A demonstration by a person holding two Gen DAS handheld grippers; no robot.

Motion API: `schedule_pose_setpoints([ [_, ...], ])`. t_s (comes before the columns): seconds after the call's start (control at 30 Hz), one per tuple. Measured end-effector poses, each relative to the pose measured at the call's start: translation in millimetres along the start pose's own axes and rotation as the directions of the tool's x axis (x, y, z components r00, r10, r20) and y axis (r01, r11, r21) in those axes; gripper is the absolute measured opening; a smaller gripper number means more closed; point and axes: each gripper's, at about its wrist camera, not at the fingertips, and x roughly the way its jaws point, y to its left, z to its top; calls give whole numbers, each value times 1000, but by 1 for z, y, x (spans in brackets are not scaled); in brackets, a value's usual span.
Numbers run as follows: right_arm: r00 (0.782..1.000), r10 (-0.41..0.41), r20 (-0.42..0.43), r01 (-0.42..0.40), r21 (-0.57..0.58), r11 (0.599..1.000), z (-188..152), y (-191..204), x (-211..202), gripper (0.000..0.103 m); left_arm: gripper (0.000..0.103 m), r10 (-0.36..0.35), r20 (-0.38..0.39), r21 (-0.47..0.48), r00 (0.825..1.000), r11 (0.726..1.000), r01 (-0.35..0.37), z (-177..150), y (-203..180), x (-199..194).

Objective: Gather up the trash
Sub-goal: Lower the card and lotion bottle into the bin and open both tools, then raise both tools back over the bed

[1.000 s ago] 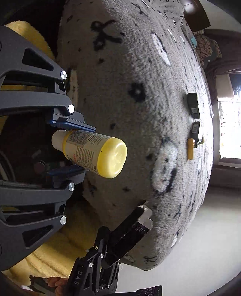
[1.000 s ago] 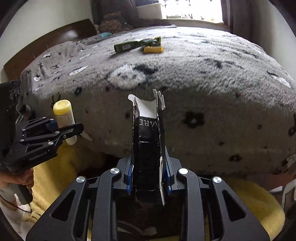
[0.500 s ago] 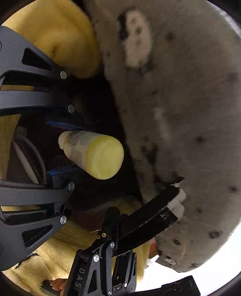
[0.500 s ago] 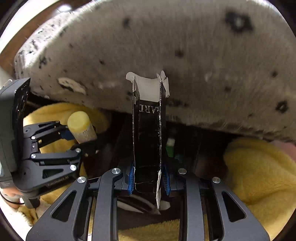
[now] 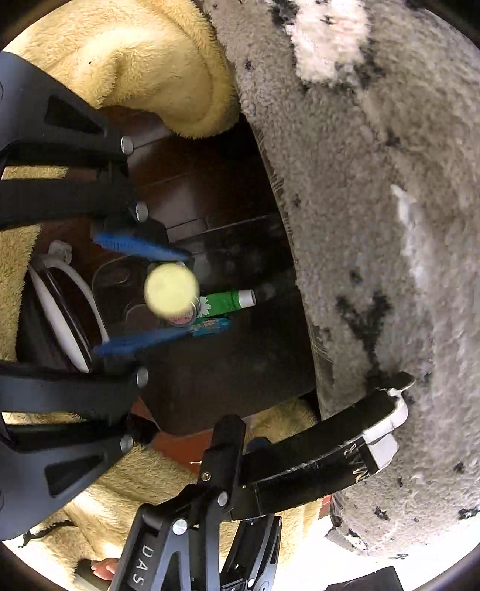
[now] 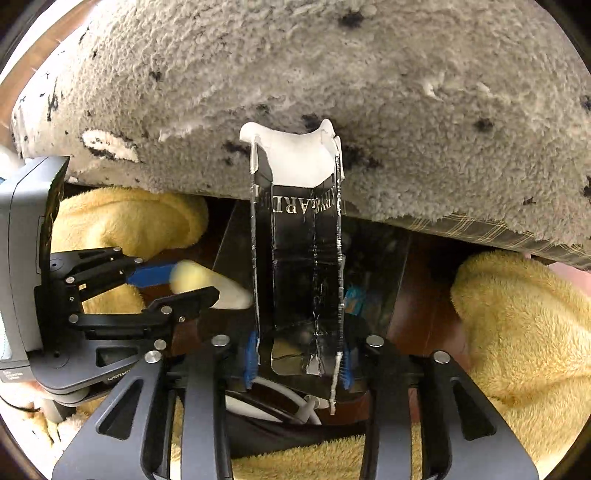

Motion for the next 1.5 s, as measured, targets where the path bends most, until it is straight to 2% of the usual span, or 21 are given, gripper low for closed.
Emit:
schedule_pose_setpoints([
  [0.07, 1000, 1, -1, -1, 6, 1000, 2, -1, -3, 51, 46, 2, 6, 3, 1000, 1000, -2, -3, 2, -1],
  [0.33, 1000, -11, 29, 11, 18, 1000, 12, -18, -20, 52, 55, 36, 45, 22, 998, 999, -37, 2, -2, -19],
  [0.53, 990, -20, 138, 21, -1, 1000, 22, -24, -65, 52, 62, 49, 142, 27, 989, 998, -53, 9, 1, -61],
  [0.63, 971, -38, 236, 44, -21, 999, 35, -26, -102, 53, 64, 55, 222, 24, 973, 998, -62, 16, 6, -93],
  [0.7, 951, -54, 305, 66, -30, 997, 47, -26, -126, 55, 65, 71, 277, 23, 958, 997, -80, 24, 12, -116],
  [0.77, 926, -69, 372, 89, -38, 995, 59, -27, -148, 62, 67, 91, 332, 26, 939, 994, -106, 34, 12, -138],
  [0.87, 895, -89, 438, 120, -44, 992, 83, -28, -170, 62, 71, 131, 399, 12, 908, 989, -148, 50, 21, -165],
  [0.97, 873, -97, 478, 137, -49, 989, 109, -27, -180, 62, 72, 165, 441, -15, 882, 984, -176, 71, 35, -181],
  [1.07, 875, -87, 476, 129, -56, 990, 143, -27, -178, 62, 72, 188, 441, -60, 878, 982, -180, 102, 54, -186],
  [1.3, 883, -120, 454, 180, -91, 979, 225, -4, -144, 62, 72, 248, 445, -132, 860, 969, -210, 169, 92, -195],
  [1.5, 893, -145, 426, 220, -132, 967, 270, 10, -111, 62, 72, 232, 440, -156, 867, 971, -180, 211, 114, -188],
])
